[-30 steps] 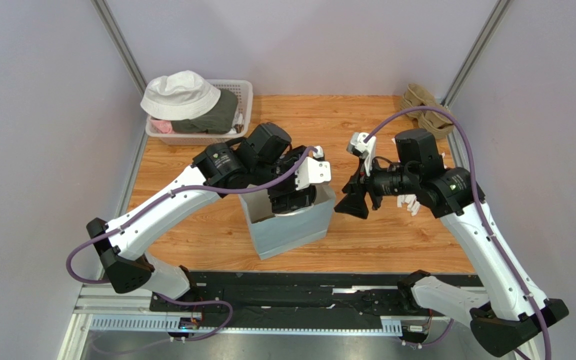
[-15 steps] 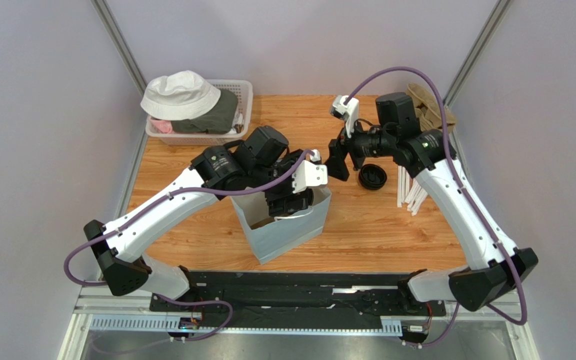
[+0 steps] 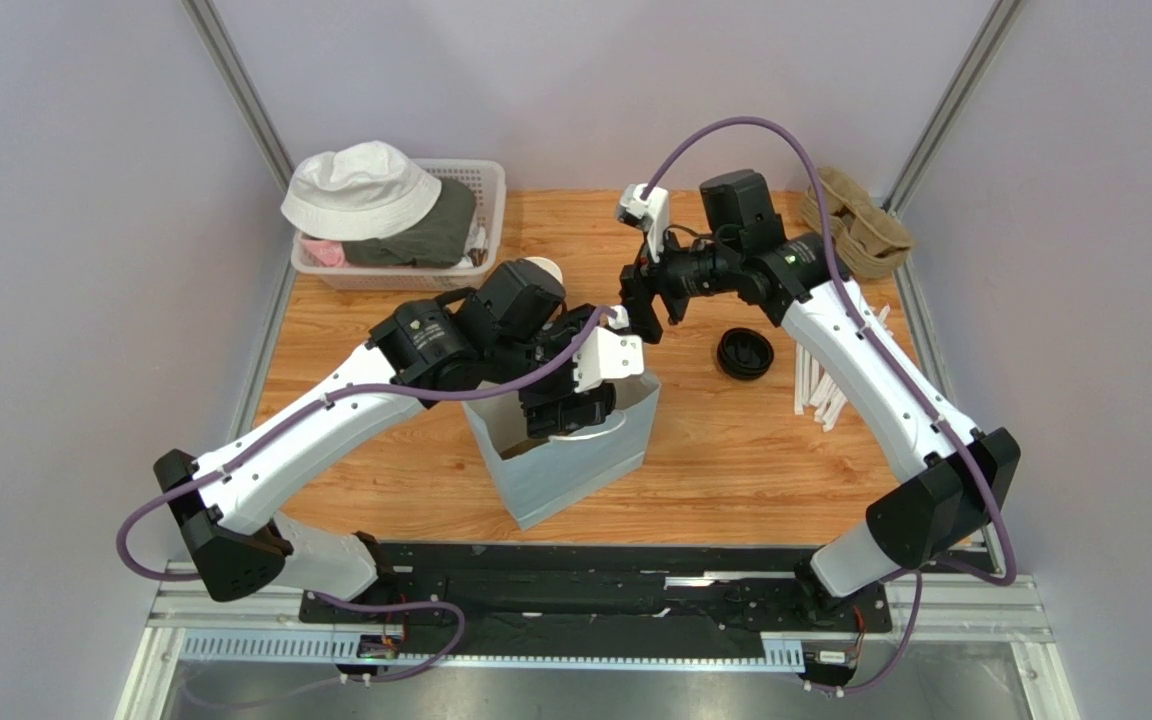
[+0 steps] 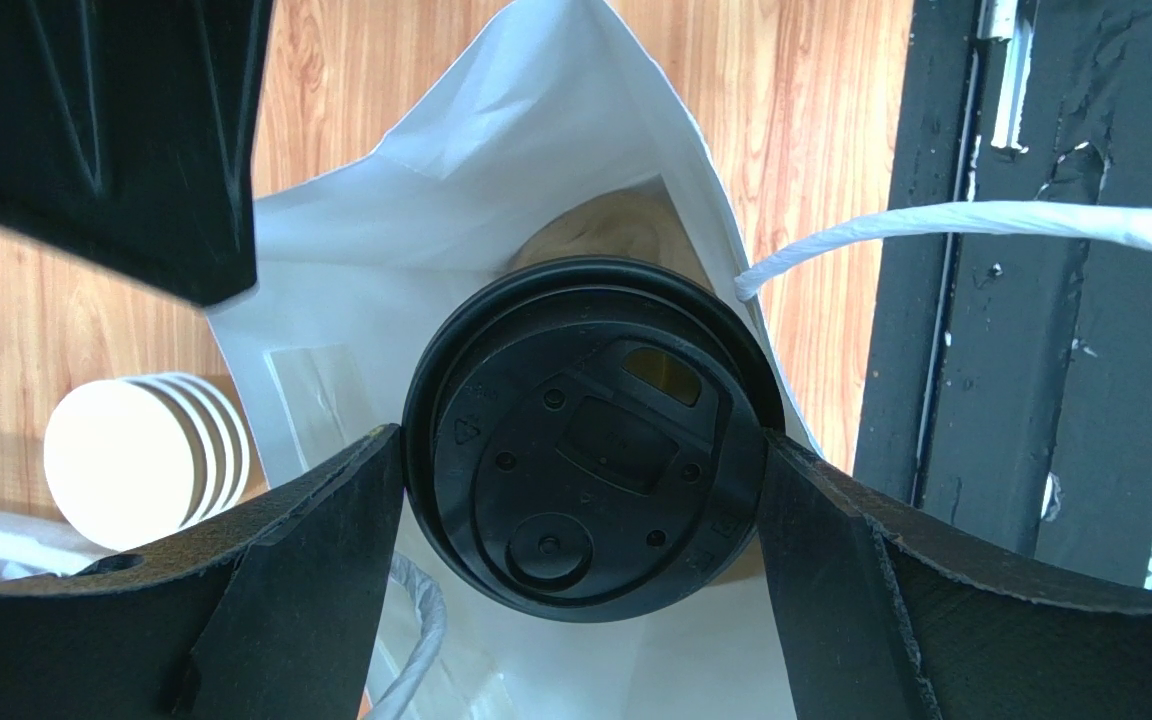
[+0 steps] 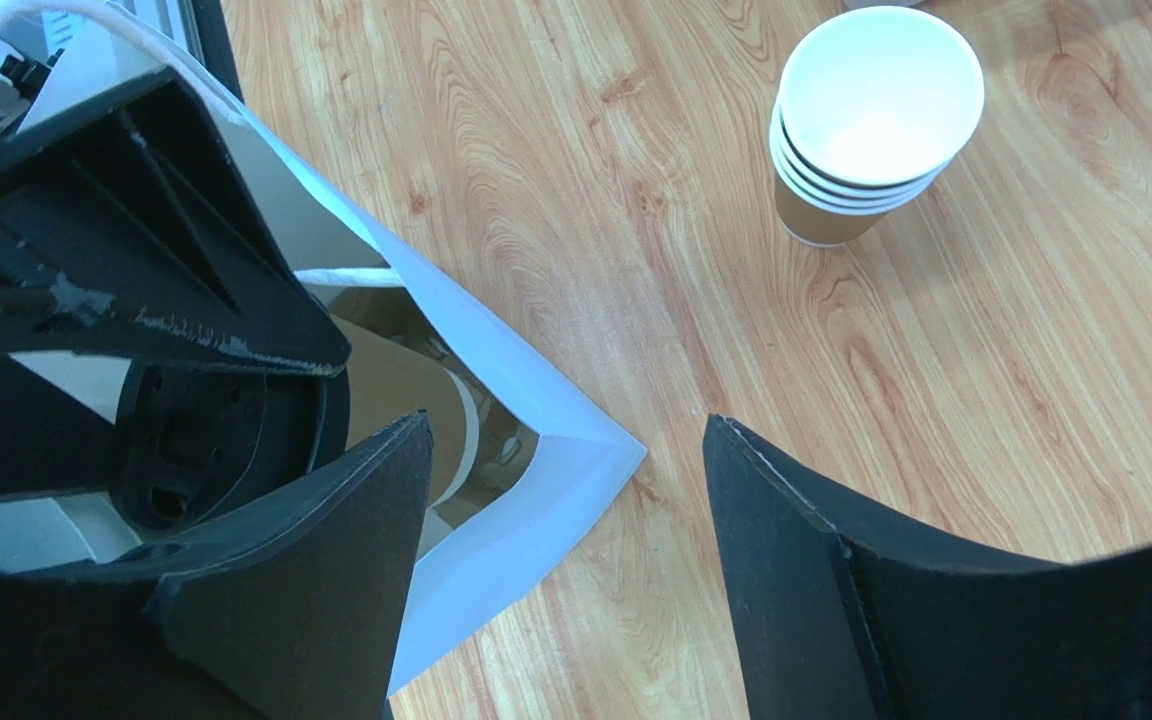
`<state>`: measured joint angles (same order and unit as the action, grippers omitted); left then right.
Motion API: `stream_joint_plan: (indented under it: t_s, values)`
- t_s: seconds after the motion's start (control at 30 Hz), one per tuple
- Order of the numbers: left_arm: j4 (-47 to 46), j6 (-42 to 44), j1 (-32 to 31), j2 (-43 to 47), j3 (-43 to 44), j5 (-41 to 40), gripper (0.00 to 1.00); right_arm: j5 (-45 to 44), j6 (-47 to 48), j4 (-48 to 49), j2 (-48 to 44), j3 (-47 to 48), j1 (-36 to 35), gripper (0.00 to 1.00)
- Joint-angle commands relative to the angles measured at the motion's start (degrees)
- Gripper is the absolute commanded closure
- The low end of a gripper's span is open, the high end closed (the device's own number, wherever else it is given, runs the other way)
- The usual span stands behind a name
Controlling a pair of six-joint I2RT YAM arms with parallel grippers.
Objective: Pack the takeout coffee
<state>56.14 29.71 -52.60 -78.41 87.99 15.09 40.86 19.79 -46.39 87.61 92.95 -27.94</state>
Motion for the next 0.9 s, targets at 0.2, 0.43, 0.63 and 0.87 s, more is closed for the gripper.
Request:
stream_joint_plan:
  t_s: [0.2, 0.43, 0.63, 0.87]
  values:
    - [0.72, -2.38, 3.82, 4.58, -1.59, 0.99, 0.76, -0.43, 7.01, -3.17, -3.41, -1.36, -0.27, 0.76]
    - [0.73, -1.41, 5.14, 5.99, -0.97, 2.75, 0.76, 0.27, 4.91, -4.50, -7.36, -5.23, -0.36, 1.00]
    - [0.73, 0.51, 5.14, 5.82, -0.89, 6.61, 0.76, -0.43, -3.42, -3.44, -5.10, -1.37, -0.27, 0.56]
    - [1.60, 3.59, 5.05, 4.15, 0.43, 8.11, 0.76, 0.19, -9.86, -0.10, -1.23, 2.06, -1.85, 0.37]
